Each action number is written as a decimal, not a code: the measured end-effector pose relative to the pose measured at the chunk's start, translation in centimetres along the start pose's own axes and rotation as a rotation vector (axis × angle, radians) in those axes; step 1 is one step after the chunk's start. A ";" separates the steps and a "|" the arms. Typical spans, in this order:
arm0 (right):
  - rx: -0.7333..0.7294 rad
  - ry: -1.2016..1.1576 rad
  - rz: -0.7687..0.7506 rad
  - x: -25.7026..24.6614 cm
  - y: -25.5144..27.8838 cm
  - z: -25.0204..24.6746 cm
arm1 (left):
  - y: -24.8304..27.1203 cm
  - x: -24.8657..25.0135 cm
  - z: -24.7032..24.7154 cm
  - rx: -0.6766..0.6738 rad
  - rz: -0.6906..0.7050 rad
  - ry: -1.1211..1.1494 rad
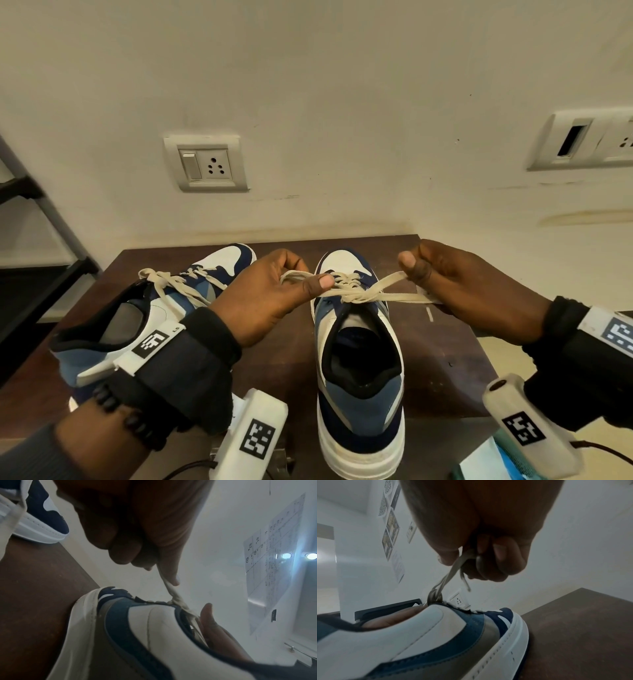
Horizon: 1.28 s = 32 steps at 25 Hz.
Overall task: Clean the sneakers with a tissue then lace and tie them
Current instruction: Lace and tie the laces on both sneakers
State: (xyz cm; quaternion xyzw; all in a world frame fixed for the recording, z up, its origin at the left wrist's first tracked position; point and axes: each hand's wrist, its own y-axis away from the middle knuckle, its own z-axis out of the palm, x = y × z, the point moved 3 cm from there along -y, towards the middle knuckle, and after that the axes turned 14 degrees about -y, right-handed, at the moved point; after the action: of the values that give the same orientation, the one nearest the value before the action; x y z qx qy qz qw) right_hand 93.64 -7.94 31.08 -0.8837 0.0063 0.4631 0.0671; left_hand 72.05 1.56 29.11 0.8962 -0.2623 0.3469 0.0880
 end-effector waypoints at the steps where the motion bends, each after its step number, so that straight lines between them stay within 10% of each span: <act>1: -0.025 0.006 0.003 -0.1 0.1 0.1 | 0.1 0.1 0.1 -0.007 -0.005 0.032; 15: -0.050 -0.286 0.092 1.7 0.0 0.1 | 0.3 -0.2 0.1 -0.010 -0.156 0.162; 32: -0.208 0.223 -0.225 1.8 0.7 0.1 | 0.0 -1.3 0.7 0.054 -0.197 0.153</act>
State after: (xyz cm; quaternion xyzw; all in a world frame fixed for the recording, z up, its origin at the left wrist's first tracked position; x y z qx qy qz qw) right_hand 94.55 -8.51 29.54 -0.9268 -0.1331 0.3502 0.0256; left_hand 71.64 1.85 27.74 0.8905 -0.1563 0.4109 0.1173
